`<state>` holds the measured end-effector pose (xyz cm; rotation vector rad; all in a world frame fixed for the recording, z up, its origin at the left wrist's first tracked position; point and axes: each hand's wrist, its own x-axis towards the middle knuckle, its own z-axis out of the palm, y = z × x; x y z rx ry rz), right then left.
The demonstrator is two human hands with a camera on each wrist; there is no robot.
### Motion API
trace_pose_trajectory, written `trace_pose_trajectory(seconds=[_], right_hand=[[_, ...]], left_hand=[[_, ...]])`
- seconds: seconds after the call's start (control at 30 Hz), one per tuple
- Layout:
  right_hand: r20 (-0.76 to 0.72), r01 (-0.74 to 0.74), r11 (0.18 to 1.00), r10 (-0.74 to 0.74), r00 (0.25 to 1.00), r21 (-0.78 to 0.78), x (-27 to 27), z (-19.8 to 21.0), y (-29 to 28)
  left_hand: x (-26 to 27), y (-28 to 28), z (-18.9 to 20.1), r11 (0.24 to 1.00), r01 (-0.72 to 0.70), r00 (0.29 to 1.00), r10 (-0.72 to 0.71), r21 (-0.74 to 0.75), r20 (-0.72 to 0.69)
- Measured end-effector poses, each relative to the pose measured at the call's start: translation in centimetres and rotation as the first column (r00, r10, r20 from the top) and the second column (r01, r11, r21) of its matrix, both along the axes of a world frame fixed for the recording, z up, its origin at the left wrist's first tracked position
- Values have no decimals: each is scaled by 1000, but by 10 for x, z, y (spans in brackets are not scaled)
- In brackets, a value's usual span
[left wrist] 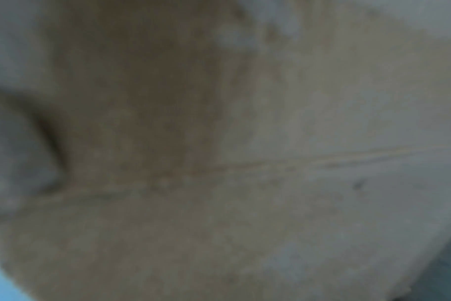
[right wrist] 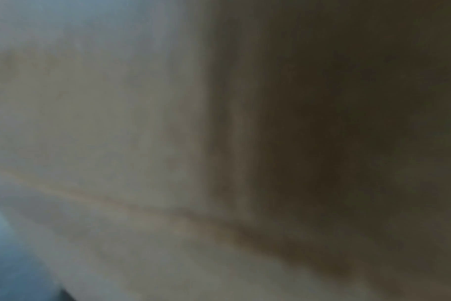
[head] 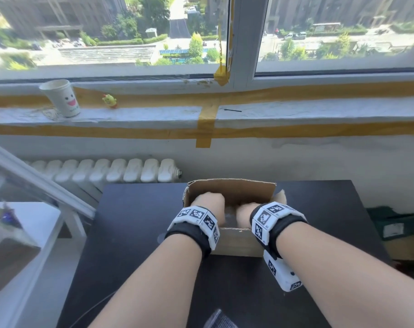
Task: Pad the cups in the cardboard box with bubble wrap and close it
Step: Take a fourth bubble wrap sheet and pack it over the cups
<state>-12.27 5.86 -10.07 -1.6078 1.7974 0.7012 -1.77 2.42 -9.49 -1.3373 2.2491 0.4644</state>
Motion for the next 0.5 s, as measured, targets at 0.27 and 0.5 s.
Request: trace_pose_trajectory(seconds=[0.27, 0.5], right_hand=[[46, 35, 990, -29, 999, -140, -3, 22, 20], [19, 58, 959, -55, 998, -279, 0, 38, 29]], left_hand=[[7, 17, 3, 996, -92, 993, 91, 10, 81], [15, -16, -65, 986, -37, 961, -10, 165, 277]])
